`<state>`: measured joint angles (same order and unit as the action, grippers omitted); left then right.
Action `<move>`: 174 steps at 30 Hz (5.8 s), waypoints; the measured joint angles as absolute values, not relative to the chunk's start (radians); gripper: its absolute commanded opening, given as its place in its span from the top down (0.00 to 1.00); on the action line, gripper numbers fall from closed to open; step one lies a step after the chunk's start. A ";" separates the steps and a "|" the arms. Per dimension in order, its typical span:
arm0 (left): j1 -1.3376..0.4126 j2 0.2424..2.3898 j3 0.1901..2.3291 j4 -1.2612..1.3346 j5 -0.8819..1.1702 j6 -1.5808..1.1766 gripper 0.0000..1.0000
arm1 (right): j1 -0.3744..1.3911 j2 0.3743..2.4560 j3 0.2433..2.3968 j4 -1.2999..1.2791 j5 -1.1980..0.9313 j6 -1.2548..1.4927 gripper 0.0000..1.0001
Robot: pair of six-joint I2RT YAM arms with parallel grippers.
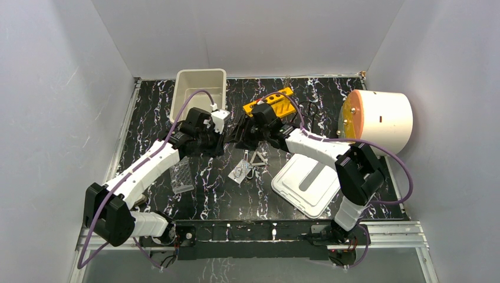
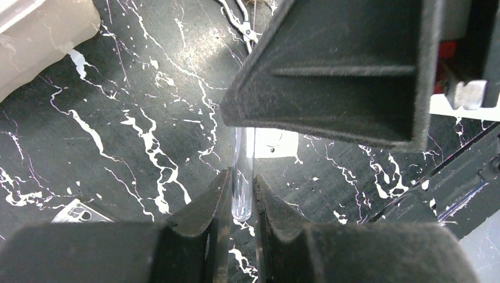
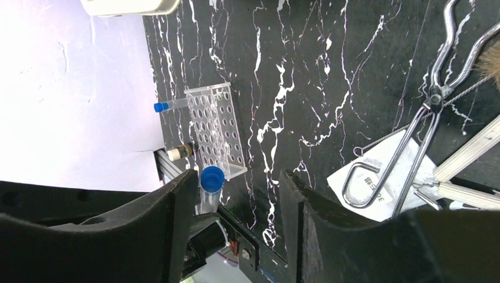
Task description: Organize the chemistry lab equipment
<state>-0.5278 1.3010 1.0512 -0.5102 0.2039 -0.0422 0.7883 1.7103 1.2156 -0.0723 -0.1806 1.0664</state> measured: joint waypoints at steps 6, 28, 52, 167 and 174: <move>-0.528 1.301 1.056 -0.515 0.205 -0.043 0.87 | 0.788 1.722 1.217 -0.066 -0.220 1.071 0.57; -0.532 1.277 1.128 -0.553 0.149 -0.071 0.18 | 0.788 1.728 1.224 -0.003 -0.214 1.023 0.83; -0.532 1.136 2.079 -0.960 -0.497 -0.465 0.09 | 1.246 1.950 1.503 0.278 0.263 0.163 0.83; -0.532 1.118 2.009 -1.102 -0.608 -0.360 0.02 | 1.257 2.352 1.606 0.626 0.252 -0.017 0.67; -0.532 1.117 2.007 -1.101 -0.611 -0.359 0.02 | 1.257 2.354 1.606 0.610 0.258 -0.030 0.42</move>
<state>-0.5323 1.1172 2.0071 -1.1007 -0.6106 -0.3592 1.2568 2.3539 1.6062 0.6098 0.2581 -0.0296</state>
